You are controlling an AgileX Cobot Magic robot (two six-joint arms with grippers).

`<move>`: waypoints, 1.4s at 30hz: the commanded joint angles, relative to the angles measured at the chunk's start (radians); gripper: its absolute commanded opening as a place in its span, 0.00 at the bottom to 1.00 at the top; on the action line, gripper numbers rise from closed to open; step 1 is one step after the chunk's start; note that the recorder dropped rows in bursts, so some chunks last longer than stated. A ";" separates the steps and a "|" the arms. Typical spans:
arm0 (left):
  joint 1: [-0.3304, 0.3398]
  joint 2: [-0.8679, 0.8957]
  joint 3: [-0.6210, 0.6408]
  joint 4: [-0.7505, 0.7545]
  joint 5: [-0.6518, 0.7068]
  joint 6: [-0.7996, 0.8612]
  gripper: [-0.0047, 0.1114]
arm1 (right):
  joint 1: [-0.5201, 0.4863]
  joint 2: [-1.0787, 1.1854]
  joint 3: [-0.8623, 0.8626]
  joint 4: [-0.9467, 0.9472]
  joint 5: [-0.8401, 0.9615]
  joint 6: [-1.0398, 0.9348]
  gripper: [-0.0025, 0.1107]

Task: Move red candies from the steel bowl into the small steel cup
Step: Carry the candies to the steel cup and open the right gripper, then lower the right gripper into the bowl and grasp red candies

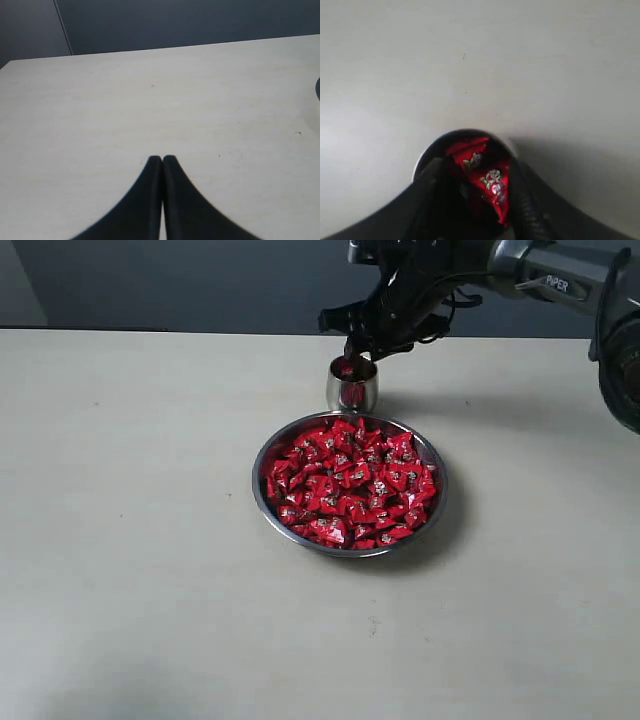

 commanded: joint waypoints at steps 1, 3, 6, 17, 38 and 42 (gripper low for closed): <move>0.002 -0.005 -0.008 0.002 -0.013 -0.004 0.04 | -0.005 -0.067 -0.025 -0.020 0.079 0.000 0.38; 0.002 -0.005 -0.008 0.002 -0.013 -0.004 0.04 | -0.005 -0.119 -0.025 -0.020 0.148 -0.013 0.38; 0.002 -0.005 -0.008 0.002 -0.013 -0.004 0.04 | -0.003 -0.177 -0.025 0.044 0.294 -0.080 0.38; 0.002 -0.005 -0.008 0.002 -0.013 -0.004 0.04 | 0.103 -0.309 0.254 0.094 0.330 -0.186 0.38; 0.002 -0.005 -0.008 0.002 -0.013 -0.004 0.04 | 0.177 -0.310 0.556 0.167 0.174 -0.246 0.38; 0.002 -0.005 -0.008 0.002 -0.013 -0.004 0.04 | 0.177 -0.272 0.556 0.190 0.172 -0.261 0.38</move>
